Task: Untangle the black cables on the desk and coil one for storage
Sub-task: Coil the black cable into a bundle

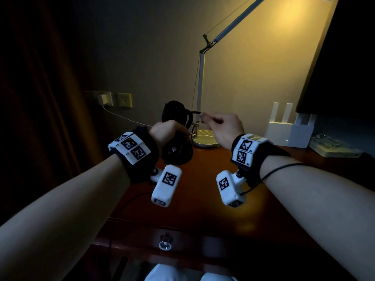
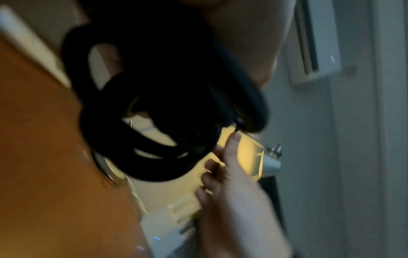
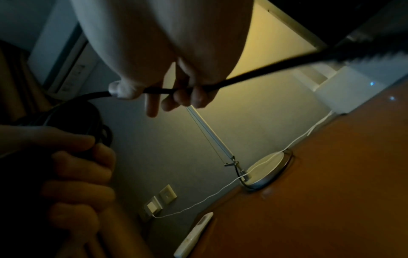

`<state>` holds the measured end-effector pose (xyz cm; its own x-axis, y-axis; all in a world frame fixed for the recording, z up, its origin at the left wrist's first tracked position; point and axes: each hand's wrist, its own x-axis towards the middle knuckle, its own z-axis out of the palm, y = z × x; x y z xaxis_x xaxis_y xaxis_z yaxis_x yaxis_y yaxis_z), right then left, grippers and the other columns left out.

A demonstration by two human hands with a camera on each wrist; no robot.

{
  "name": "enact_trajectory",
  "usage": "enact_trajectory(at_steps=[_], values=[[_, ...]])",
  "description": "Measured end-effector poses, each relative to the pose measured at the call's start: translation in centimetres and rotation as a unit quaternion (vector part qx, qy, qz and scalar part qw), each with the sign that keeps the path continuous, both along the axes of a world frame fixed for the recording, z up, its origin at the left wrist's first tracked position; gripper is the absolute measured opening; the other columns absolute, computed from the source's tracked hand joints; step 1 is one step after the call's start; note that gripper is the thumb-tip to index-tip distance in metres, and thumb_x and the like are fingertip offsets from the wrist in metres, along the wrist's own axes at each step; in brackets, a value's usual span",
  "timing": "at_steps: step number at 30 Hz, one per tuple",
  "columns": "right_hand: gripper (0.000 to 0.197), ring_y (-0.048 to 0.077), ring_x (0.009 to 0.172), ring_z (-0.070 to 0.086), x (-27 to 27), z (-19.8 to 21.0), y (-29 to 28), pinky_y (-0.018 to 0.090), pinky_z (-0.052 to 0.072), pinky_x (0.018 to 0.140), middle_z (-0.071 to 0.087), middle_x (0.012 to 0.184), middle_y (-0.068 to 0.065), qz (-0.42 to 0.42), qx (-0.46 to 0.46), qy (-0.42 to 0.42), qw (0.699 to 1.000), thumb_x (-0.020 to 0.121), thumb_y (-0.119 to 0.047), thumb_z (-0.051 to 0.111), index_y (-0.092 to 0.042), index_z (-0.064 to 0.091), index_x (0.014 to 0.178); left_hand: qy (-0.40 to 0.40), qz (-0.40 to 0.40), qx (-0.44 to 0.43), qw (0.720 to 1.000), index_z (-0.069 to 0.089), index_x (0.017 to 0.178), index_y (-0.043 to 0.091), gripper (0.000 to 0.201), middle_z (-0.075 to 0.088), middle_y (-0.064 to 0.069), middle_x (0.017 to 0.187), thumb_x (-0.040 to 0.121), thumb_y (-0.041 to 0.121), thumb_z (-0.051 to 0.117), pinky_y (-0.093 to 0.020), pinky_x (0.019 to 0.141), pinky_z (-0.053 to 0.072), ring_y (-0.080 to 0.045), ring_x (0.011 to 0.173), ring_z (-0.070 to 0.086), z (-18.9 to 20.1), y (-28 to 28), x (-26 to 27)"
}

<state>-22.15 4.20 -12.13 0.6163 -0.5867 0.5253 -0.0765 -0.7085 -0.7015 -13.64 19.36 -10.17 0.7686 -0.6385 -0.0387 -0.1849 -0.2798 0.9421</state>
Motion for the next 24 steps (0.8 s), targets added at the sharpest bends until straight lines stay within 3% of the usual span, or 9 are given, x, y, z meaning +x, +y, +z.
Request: enact_trajectory(at_steps=[2, 5, 9, 12, 15, 17, 20, 22, 24], values=[[0.038, 0.020, 0.088, 0.066, 0.4, 0.1, 0.2, 0.026, 0.046, 0.075, 0.074, 0.095, 0.003, 0.025, 0.048, -0.015, 0.998, 0.093, -0.049, 0.054, -0.019, 0.076, 0.102, 0.017, -0.016, -0.019, 1.000, 0.071, 0.096, 0.013, 0.018, 0.065, -0.016, 0.101, 0.088, 0.018, 0.056, -0.033, 0.078, 0.050, -0.023, 0.083, 0.061, 0.4, 0.2, -0.7], [0.033, 0.013, 0.078, 0.057, 1.0, 0.3, 0.6, 0.028, 0.042, 0.070, 0.067, 0.076, -0.007, 0.049, 0.128, -0.030, 0.990, 0.091, -0.047, 0.059, -0.021, 0.075, 0.103, 0.070, -0.041, -0.063, 0.995, 0.061, 0.118, -0.002, 0.032, 0.066, -0.017, 0.102, 0.090, 0.010, 0.051, -0.032, 0.069, 0.049, -0.019, 0.071, 0.058, 0.4, 0.2, -1.3], [0.055, 0.017, 0.058, 0.047, 1.1, 0.6, 1.6, 0.027, 0.035, 0.056, 0.052, 0.064, 0.006, 0.029, 0.176, 0.000, 0.984, 0.083, -0.064, 0.057, -0.011, 0.073, 0.076, 0.106, -0.077, -0.072, 0.989, 0.069, 0.085, 0.004, 0.019, 0.067, -0.010, 0.073, 0.092, 0.013, 0.054, -0.020, 0.062, 0.054, -0.016, 0.065, 0.065, 0.8, 0.1, -1.9], [0.032, 0.020, 0.058, 0.053, 1.0, 0.6, 1.9, 0.026, 0.039, 0.054, 0.057, 0.061, 0.006, 0.061, 0.219, 0.019, 0.974, 0.093, -0.025, 0.054, -0.011, 0.061, 0.064, 0.124, -0.100, -0.092, 0.983, 0.066, 0.106, -0.009, 0.028, 0.067, -0.020, 0.092, 0.089, 0.012, 0.058, -0.029, 0.083, 0.051, -0.028, 0.085, 0.063, 0.8, 0.0, -2.6], [0.023, 0.029, 0.075, 0.060, 1.2, 0.6, 2.1, 0.035, 0.038, 0.067, 0.063, 0.077, 0.018, 0.083, 0.219, 0.044, 0.971, 0.090, -0.011, 0.048, -0.007, 0.066, 0.075, 0.154, -0.067, -0.124, 0.978, 0.069, 0.098, -0.007, 0.027, 0.065, -0.017, 0.075, 0.082, 0.014, 0.063, -0.022, 0.056, 0.049, -0.025, 0.056, 0.059, 0.6, -0.2, -3.1], [0.024, 0.037, 0.084, 0.063, 1.3, 0.5, 2.2, 0.038, 0.039, 0.069, 0.064, 0.091, 0.028, 0.093, 0.236, 0.051, 0.966, 0.091, -0.010, 0.046, 0.002, 0.067, 0.090, 0.162, -0.024, -0.141, 0.976, 0.069, 0.100, -0.007, 0.034, 0.063, -0.014, 0.070, 0.076, 0.017, 0.069, -0.017, 0.041, 0.042, -0.018, 0.041, 0.054, 0.4, -0.6, -2.9], [0.027, 0.036, 0.085, 0.064, 1.0, 0.4, 2.1, 0.039, 0.044, 0.070, 0.067, 0.096, 0.029, 0.085, 0.268, 0.035, 0.959, 0.091, -0.017, 0.051, 0.004, 0.069, 0.096, 0.169, -0.004, -0.149, 0.974, 0.067, 0.111, -0.003, 0.056, 0.069, -0.019, 0.095, 0.062, 0.022, 0.075, -0.025, 0.056, 0.049, -0.023, 0.064, 0.064, 0.3, -0.6, -2.6], [0.039, 0.034, 0.081, 0.067, 0.7, 0.2, 1.9, 0.036, 0.046, 0.068, 0.070, 0.095, 0.026, 0.070, 0.289, 0.005, 0.955, 0.084, -0.029, 0.063, 0.007, 0.070, 0.099, 0.179, -0.010, -0.158, 0.971, 0.067, 0.108, -0.003, 0.047, 0.069, -0.018, 0.093, 0.068, 0.021, 0.072, -0.023, 0.054, 0.051, -0.024, 0.067, 0.065, 0.5, -0.5, -2.5], [0.050, 0.037, 0.083, 0.070, 0.3, 0.1, 1.7, 0.035, 0.047, 0.067, 0.071, 0.095, 0.024, 0.057, 0.296, -0.018, 0.953, 0.073, -0.038, 0.072, 0.006, 0.071, 0.097, 0.179, -0.019, -0.164, 0.970, 0.068, 0.094, 0.000, 0.022, 0.068, -0.011, 0.071, 0.082, 0.017, 0.063, -0.018, 0.047, 0.050, -0.019, 0.053, 0.064, 0.4, -0.4, -2.3]])
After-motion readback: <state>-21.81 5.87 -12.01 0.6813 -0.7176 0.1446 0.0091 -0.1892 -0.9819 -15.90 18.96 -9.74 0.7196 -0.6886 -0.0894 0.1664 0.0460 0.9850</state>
